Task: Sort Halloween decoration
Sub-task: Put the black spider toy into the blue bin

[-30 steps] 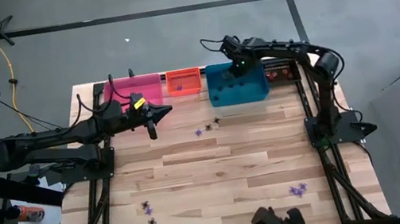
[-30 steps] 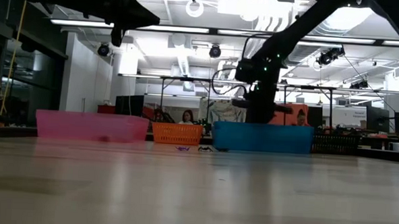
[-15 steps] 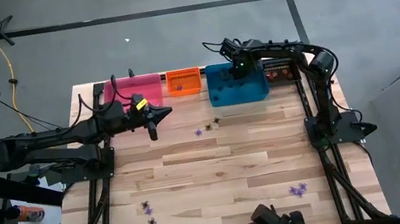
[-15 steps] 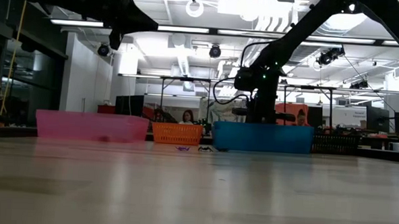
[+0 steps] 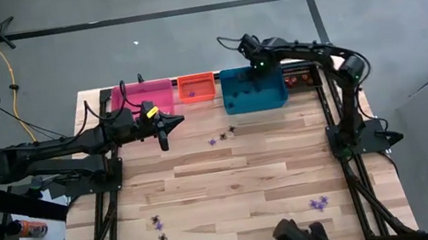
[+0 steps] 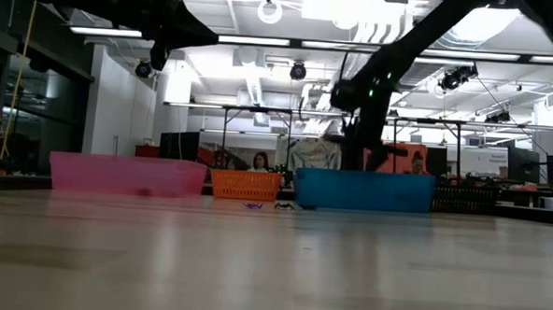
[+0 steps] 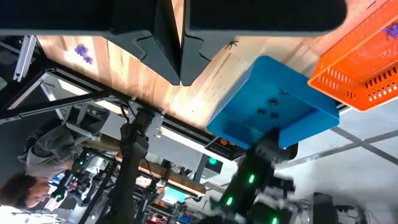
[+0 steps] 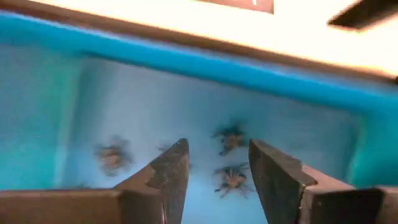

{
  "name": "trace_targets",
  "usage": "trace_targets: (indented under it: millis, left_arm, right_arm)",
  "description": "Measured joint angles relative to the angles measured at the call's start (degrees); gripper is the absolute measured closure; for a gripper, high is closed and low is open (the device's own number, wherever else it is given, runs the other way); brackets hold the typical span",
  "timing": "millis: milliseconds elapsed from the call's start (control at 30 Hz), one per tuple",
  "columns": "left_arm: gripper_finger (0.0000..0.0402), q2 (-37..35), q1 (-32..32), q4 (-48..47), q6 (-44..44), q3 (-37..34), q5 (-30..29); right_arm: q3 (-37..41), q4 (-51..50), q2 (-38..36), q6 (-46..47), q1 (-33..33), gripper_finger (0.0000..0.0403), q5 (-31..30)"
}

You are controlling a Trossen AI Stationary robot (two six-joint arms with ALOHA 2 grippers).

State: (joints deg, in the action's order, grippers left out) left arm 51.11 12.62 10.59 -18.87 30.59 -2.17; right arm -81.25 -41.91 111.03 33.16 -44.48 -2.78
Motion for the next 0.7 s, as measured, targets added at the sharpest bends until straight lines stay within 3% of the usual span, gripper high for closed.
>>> trace_targets:
  millis: [200,333,500,600,700]
  left_arm:
    - [0.0401,0.0,0.0,-0.06,1.56,0.0,0.0]
    - [0.0401,0.0,0.0,-0.08,1.57,0.0,0.0]
    - [0.0401,0.0,0.0,-0.09,1.57,0.0,0.02]
    - [0.0401,0.0,0.0,-0.07,1.56,0.0,0.0]
    - [0.0401,0.0,0.0,-0.07,1.57,0.0,0.0]
  right_arm:
    - [1.56,0.51,-12.01,-12.33,5.66,0.0242,0.05]
    - [10.95,7.84,-22.72,-14.56,12.72,0.0242,-0.34]
    - [29.93,22.5,-37.65,-7.13,22.79,0.0242,1.24]
    - [39.25,37.37,-45.36,-3.59,28.35,0.0242,3.33]
    - [45.83,51.23,-50.02,-9.04,32.41,0.0242,3.31]
